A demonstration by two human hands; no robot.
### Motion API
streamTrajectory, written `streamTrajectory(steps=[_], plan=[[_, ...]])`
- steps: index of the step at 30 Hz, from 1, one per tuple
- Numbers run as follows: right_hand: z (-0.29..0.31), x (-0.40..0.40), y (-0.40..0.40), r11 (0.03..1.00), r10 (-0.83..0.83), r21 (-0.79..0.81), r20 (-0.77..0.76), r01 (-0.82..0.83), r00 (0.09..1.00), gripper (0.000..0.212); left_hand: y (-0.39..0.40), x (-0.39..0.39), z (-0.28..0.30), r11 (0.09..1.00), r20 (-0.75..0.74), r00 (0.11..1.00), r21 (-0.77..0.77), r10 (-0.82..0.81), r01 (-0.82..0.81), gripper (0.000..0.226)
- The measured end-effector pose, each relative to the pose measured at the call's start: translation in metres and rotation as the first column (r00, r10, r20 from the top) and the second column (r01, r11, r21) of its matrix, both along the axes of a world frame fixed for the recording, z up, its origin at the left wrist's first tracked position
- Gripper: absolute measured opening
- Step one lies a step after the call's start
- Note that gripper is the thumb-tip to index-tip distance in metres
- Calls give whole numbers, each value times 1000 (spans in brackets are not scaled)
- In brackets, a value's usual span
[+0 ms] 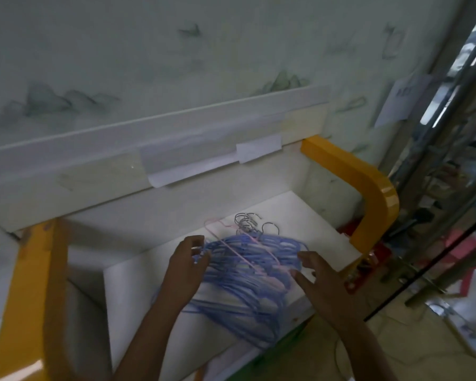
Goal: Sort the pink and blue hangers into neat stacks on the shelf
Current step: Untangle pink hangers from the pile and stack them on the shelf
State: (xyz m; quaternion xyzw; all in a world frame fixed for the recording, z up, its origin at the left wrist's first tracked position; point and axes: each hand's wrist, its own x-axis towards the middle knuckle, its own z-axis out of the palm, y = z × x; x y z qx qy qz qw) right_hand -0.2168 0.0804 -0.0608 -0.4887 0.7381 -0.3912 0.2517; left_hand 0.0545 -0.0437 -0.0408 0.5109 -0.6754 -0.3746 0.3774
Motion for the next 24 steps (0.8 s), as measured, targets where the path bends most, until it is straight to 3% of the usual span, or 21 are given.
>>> streamTrajectory(steps=[8, 17, 24], plan=[[-17, -31, -26, 998, -31, 48, -26, 32, 999, 43, -52, -28, -15, 994, 91, 995, 105, 32, -41, 27], [-16, -55, -80, 995, -25, 90, -97, 34, 995, 47, -118, -50, -33, 992, 289, 956, 94, 49, -79, 41], [-17, -62, -105, 995, -5, 94, -111, 16, 994, 44, -140, -54, -33, 987, 255, 966, 137, 43, -80, 29]])
